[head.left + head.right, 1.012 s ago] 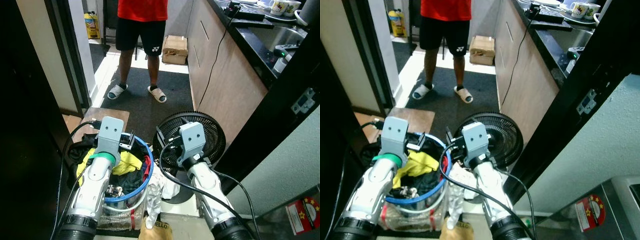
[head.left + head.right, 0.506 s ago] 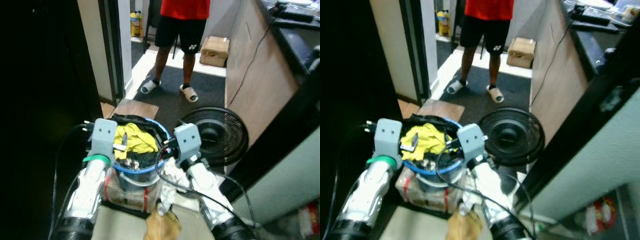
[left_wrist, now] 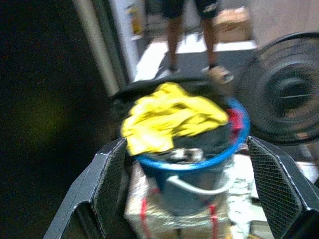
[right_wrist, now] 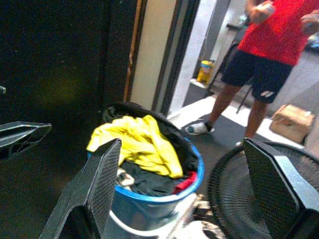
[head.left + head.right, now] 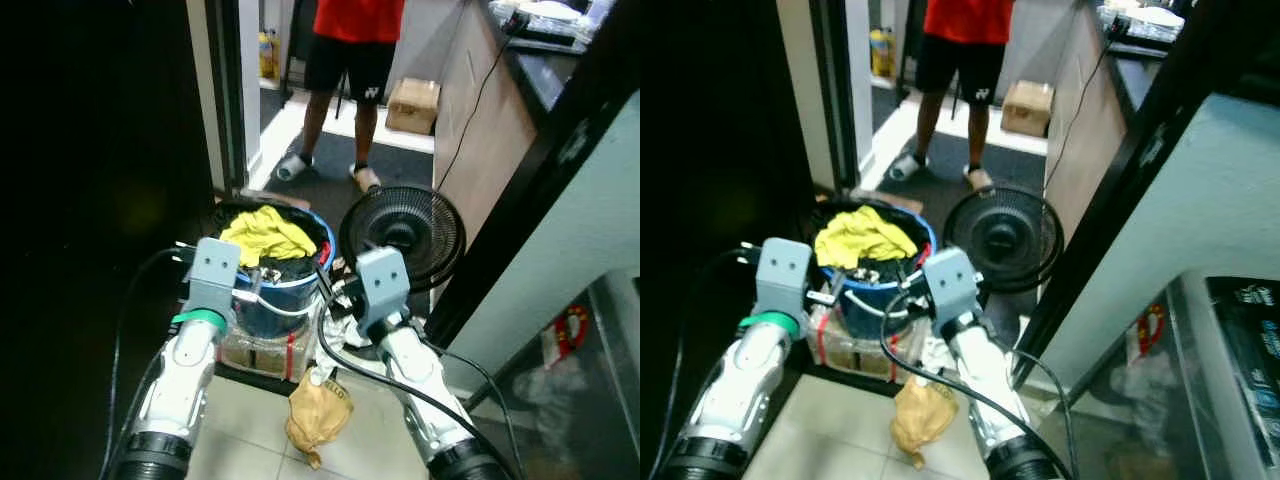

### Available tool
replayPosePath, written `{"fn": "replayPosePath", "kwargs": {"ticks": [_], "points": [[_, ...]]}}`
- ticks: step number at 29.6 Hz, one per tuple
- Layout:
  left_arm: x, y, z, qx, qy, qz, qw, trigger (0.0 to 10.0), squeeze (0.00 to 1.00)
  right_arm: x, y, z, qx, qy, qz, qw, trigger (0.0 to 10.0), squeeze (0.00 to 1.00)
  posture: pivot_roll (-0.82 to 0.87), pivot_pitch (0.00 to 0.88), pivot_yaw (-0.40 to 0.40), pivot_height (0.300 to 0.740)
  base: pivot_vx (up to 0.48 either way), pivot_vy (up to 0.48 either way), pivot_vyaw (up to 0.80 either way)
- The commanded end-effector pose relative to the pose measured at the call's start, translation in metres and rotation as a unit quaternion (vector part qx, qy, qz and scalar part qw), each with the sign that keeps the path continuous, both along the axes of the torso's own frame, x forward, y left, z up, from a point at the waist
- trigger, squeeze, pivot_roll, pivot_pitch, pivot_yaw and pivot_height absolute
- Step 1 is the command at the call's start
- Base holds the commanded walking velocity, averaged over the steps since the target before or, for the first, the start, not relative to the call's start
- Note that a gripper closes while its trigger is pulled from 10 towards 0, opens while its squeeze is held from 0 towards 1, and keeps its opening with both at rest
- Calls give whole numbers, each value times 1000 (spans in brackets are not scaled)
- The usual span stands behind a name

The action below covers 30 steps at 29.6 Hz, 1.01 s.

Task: Clothes washing

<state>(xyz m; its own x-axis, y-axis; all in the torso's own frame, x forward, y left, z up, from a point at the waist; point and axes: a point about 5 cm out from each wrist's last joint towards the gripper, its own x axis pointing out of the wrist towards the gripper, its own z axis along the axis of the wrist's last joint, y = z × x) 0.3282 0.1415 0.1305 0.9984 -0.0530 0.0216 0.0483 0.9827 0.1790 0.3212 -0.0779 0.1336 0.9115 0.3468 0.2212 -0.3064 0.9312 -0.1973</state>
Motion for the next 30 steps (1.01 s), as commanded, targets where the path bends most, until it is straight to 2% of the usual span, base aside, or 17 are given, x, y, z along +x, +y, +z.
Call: {"fn": "replayPosePath", "kwargs": {"ticks": [1, 23, 30], "points": [[0, 2, -3, 8, 2, 5, 1000, 10000, 0, -1, 1, -1, 3, 5, 1, 1000, 10000, 0, 110, 0, -32, 740, 469, 0, 0], [1, 2, -5, 12, 0, 4, 1000, 10000, 0, -3, 0, -11, -9, 18, 1, 1000, 10000, 0, 108, 0, -27, 740, 469, 0, 0], [0, 3, -6, 14, 2, 5, 1000, 10000, 0, -3, -1, -14, -11, 26, -6, 1000, 10000, 0, 110, 0, -24, 740, 469, 0, 663]]}}
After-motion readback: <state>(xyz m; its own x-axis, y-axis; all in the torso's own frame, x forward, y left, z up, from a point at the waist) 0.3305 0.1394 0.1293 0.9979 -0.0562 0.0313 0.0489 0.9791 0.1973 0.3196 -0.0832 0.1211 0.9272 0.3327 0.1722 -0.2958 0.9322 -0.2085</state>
